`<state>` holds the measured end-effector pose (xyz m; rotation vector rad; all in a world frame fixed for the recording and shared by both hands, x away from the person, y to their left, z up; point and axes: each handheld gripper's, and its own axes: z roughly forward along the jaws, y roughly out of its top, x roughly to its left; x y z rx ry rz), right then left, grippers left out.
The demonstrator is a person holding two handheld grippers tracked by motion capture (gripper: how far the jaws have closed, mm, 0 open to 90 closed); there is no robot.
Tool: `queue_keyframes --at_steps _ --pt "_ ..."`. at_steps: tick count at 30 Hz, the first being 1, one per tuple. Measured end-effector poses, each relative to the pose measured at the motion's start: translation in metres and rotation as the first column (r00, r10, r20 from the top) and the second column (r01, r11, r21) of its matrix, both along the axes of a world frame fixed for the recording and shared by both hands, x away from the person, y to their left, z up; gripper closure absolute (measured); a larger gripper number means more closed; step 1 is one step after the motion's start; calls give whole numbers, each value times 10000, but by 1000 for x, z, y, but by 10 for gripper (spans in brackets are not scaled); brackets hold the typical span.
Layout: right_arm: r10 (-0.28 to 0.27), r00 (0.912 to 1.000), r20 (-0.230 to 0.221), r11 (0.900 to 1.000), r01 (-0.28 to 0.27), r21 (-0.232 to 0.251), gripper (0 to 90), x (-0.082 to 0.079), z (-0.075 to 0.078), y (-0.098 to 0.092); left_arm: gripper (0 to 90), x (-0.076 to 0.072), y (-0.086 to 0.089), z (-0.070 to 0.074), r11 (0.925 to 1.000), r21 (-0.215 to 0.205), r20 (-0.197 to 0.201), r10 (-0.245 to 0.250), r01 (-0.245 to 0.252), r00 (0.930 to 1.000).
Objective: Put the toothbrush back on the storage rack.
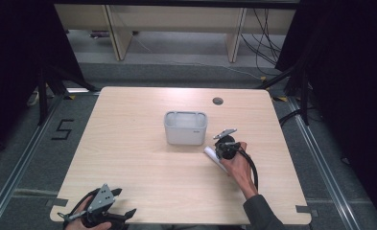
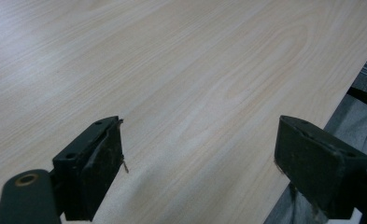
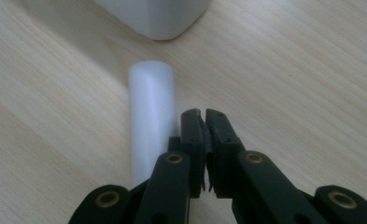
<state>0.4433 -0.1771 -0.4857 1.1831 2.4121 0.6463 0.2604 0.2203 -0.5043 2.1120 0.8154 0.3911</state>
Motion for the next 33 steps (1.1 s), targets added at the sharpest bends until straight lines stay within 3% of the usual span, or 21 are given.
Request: queue_keyframes --at_steps 3,12,14,15,16,25,27,28,33 --pt "151 9999 -15 9999 -151 -18 862 -2 0 4 147 0 -1 0 9999 -141 16 82 -82 10000" --pt "742 9972 -103 9969 -744 -262 856 -15 2 16 147 0 1 1 10000 44 61 1 -1 10000" --pt "649 9978 -144 9976 -652 -214 856 -18 2 17 147 0 0 1 10000 -20 153 -15 15 9999" --pt "774 9969 -157 9968 -777 -176 855 -21 1 18 148 -1 -1 0 9996 -285 52 56 -54 10000" --pt "990 9949 -212 9949 -994 -169 855 -21 1 17 147 -1 -1 0 9997 -248 54 56 -55 10000" --pt "1109 9933 -324 9930 -1121 -371 852 -34 3 17 147 -1 0 1 10000 -86 77 39 -38 10000" --pt "1105 9937 -181 9925 -1112 -498 852 -37 4 15 147 -1 0 2 10000 -53 46 -14 14 10000" --pt "1221 9919 -363 9921 -1230 -255 852 -37 3 15 147 -1 0 2 10000 -69 43 -5 6 10000" --pt "1167 9928 -285 9922 -1178 -398 852 -42 3 13 148 -1 -1 -1 9994 -339 98 48 -45 9999"
